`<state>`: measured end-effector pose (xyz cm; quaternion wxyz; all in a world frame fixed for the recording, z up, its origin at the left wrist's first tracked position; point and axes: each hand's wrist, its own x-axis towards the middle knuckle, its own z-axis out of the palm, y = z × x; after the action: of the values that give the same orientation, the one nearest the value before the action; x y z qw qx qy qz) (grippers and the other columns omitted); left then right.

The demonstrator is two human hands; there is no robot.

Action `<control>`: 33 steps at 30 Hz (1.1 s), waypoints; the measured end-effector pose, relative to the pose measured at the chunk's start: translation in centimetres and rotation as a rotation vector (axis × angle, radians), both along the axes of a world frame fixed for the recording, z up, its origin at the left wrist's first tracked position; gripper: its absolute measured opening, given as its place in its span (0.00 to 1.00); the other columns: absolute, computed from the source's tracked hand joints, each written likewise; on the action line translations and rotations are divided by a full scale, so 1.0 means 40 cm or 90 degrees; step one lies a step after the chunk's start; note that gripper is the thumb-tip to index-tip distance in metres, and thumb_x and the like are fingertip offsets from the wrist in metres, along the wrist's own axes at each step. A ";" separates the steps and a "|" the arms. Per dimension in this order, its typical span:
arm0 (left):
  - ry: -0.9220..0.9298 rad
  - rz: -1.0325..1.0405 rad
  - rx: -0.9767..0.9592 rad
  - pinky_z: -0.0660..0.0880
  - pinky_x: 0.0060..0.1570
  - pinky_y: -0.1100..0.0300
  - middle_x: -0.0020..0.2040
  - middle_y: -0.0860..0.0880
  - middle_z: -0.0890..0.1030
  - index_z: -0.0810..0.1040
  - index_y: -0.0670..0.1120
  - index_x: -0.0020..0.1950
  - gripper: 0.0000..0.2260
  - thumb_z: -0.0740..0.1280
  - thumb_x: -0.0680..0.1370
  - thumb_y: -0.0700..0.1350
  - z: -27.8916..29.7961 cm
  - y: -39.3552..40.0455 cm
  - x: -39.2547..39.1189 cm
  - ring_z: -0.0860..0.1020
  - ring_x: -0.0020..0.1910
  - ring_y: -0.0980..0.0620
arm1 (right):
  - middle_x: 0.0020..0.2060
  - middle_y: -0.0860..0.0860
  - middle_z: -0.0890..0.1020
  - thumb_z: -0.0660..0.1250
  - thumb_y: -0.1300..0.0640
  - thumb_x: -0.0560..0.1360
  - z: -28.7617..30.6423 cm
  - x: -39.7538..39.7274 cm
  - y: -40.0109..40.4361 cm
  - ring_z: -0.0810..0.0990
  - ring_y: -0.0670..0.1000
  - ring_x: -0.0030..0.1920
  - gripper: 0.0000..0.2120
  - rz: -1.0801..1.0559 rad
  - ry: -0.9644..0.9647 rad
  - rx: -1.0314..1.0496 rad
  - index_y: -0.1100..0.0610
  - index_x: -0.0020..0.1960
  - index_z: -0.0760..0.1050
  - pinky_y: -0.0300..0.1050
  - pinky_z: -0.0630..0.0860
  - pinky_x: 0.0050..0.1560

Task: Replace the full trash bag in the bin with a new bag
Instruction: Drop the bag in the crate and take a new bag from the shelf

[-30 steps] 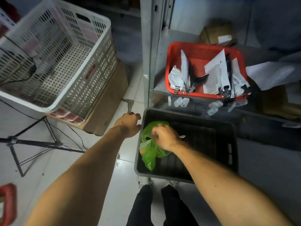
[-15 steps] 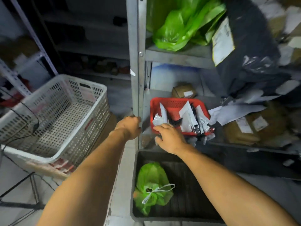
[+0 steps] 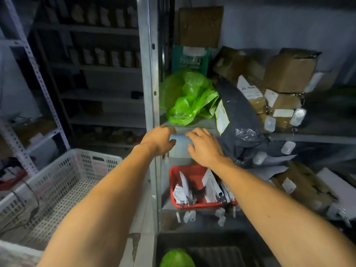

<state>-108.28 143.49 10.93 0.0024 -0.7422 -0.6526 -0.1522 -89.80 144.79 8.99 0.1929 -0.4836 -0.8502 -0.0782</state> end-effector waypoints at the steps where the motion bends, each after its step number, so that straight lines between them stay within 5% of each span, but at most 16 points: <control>1: 0.009 -0.006 0.015 0.75 0.53 0.51 0.65 0.45 0.76 0.73 0.49 0.68 0.18 0.64 0.78 0.50 0.028 0.005 0.011 0.76 0.61 0.41 | 0.62 0.53 0.75 0.62 0.54 0.75 0.022 0.004 0.006 0.71 0.57 0.63 0.20 -0.005 0.000 0.008 0.54 0.67 0.73 0.52 0.70 0.60; 13: 0.060 0.022 -0.009 0.74 0.60 0.47 0.65 0.40 0.75 0.71 0.45 0.71 0.23 0.66 0.76 0.46 0.129 0.106 0.088 0.74 0.64 0.38 | 0.63 0.54 0.72 0.62 0.53 0.76 0.176 0.042 0.088 0.68 0.57 0.64 0.19 -0.029 -0.022 0.016 0.54 0.66 0.73 0.52 0.71 0.60; 20: 0.082 0.026 -0.070 0.75 0.55 0.51 0.58 0.41 0.80 0.76 0.43 0.61 0.18 0.68 0.76 0.53 0.073 0.142 0.114 0.77 0.58 0.40 | 0.64 0.54 0.71 0.61 0.53 0.77 0.180 0.073 0.123 0.67 0.57 0.65 0.19 -0.023 -0.009 -0.012 0.53 0.67 0.72 0.52 0.72 0.61; 25: 0.092 0.039 -0.015 0.71 0.44 0.53 0.53 0.40 0.81 0.78 0.43 0.54 0.08 0.63 0.77 0.42 0.085 0.137 0.119 0.79 0.52 0.37 | 0.64 0.55 0.72 0.62 0.56 0.75 0.184 0.069 0.132 0.67 0.57 0.66 0.19 -0.020 0.008 -0.006 0.54 0.66 0.72 0.52 0.72 0.60; 30: -0.092 0.036 0.077 0.71 0.42 0.52 0.49 0.35 0.81 0.73 0.40 0.53 0.07 0.58 0.80 0.42 0.136 0.104 0.101 0.78 0.48 0.33 | 0.70 0.54 0.67 0.67 0.57 0.73 0.184 0.073 0.147 0.67 0.59 0.67 0.30 -0.020 0.020 0.001 0.50 0.73 0.63 0.55 0.73 0.62; 33: -0.230 0.006 0.095 0.67 0.41 0.56 0.46 0.40 0.80 0.74 0.43 0.50 0.05 0.58 0.81 0.41 0.169 0.073 0.097 0.77 0.46 0.39 | 0.74 0.54 0.61 0.68 0.57 0.73 0.180 0.070 0.153 0.65 0.60 0.69 0.34 -0.028 0.056 0.010 0.48 0.75 0.58 0.55 0.72 0.62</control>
<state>-104.39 146.42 17.69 -0.0591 -0.6973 -0.6330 -0.3311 -87.01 150.91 16.18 0.2318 -0.5036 -0.8295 -0.0679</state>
